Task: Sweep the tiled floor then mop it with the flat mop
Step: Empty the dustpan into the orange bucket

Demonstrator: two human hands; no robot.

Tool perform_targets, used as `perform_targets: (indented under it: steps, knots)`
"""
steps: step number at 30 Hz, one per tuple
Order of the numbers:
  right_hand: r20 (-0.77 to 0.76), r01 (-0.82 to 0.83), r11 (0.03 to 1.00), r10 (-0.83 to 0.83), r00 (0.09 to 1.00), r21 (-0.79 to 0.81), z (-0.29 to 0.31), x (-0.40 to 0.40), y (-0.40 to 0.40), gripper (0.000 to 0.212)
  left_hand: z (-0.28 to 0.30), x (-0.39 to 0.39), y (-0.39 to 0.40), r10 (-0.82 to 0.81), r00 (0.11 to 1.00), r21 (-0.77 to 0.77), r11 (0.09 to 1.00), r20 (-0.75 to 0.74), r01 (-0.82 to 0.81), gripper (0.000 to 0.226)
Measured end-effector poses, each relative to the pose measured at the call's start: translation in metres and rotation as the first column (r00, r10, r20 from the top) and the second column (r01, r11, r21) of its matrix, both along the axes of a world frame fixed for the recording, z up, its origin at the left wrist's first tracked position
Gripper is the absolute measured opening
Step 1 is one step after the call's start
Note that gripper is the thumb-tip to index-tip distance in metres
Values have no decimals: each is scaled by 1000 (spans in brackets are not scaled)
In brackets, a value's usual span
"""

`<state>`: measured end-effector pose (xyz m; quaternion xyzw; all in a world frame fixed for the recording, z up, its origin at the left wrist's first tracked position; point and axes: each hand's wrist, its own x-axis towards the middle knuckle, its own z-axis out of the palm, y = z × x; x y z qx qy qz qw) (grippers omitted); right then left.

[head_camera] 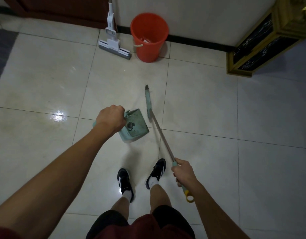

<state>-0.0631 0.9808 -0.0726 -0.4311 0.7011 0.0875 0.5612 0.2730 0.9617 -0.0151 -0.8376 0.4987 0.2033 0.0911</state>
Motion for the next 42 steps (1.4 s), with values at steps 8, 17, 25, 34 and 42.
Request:
perform_targets:
  steps: [8,17,25,34,42]
  knots:
    - [-189,-409,908,388,902,-88,-23,28,1,54,-2,34,46,126,992,34,991,2,-126,20]
    - [28,-68,978,63,998,196,-11,59,42,40,-9,40,73,130,991,-7,991,2,-130,20]
    - [133,72,985,-93,987,155,26,59,20,38,8,44,88,193,981,-61,979,-27,-195,12]
    - [125,101,995,-101,987,9,51,47,-54,16,74,40,56,213,977,-189,959,-10,-211,10]
    - [167,160,987,-162,973,20,74,34,-147,8,147,25,-3,222,973,-351,917,61,-187,14]
